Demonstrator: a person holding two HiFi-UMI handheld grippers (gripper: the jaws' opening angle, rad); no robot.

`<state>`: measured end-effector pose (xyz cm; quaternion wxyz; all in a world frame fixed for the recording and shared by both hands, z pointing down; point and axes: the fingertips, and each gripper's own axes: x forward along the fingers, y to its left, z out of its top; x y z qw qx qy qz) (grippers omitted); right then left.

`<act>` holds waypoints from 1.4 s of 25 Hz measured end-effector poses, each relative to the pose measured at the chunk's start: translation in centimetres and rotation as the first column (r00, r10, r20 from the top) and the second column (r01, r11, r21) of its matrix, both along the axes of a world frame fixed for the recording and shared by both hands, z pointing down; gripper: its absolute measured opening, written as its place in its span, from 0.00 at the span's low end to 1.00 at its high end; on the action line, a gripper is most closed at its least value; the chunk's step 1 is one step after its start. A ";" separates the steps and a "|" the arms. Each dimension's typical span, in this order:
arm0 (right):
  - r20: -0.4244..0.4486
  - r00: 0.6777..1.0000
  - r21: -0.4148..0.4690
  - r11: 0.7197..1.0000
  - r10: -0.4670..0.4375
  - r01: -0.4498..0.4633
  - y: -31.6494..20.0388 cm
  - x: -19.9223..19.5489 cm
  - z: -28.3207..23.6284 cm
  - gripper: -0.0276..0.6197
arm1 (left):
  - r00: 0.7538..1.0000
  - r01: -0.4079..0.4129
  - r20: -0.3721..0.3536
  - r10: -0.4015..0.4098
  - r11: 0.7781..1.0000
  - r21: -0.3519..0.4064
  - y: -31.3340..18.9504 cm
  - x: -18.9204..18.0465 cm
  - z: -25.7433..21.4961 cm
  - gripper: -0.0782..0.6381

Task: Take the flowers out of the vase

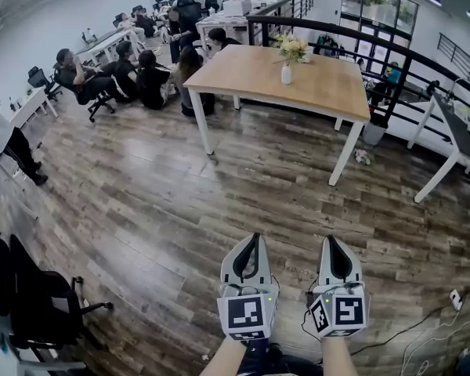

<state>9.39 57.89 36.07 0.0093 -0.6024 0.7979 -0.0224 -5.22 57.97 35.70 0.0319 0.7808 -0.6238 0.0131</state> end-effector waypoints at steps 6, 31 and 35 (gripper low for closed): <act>-0.030 0.999 0.008 1.000 -0.013 0.013 -4.0 -3.0 -0.1 0.03 | 1.000 0.002 -0.007 -0.002 0.999 0.032 -4.2 -2.4 0.2 0.14; -0.028 0.999 -0.028 0.999 0.037 -0.037 -11.5 -4.8 1.3 0.03 | 1.000 -0.023 -0.011 0.022 0.999 -0.036 -11.8 -5.0 1.7 0.14; -0.022 0.999 -0.031 0.999 0.031 -0.032 -13.4 -4.2 1.1 0.03 | 1.000 -0.023 0.013 0.023 1.000 -0.001 -13.8 -4.3 1.4 0.14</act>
